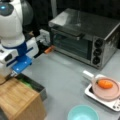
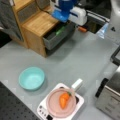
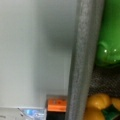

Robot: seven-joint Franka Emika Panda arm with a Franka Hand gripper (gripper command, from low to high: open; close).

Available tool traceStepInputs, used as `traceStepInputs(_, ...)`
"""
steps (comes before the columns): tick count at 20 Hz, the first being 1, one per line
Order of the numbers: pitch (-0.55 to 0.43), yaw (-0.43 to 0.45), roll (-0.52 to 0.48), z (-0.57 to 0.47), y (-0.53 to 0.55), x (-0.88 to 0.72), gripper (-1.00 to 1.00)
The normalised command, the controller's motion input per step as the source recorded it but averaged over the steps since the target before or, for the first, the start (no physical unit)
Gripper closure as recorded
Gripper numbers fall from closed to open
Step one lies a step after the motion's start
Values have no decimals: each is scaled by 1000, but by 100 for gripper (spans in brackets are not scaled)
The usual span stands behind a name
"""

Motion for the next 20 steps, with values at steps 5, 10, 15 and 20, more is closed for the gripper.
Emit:
traceStepInputs(5, -154, 98, -118, -354, 80, -180, -100)
traceStepInputs(10, -138, 78, -120, -425, 122, -210, -100)
traceStepInputs(15, -112, 73, -100, -461, 167, -234, -100)
traceStepInputs(20, -89, 63, -40, -490, 251, -234, -100)
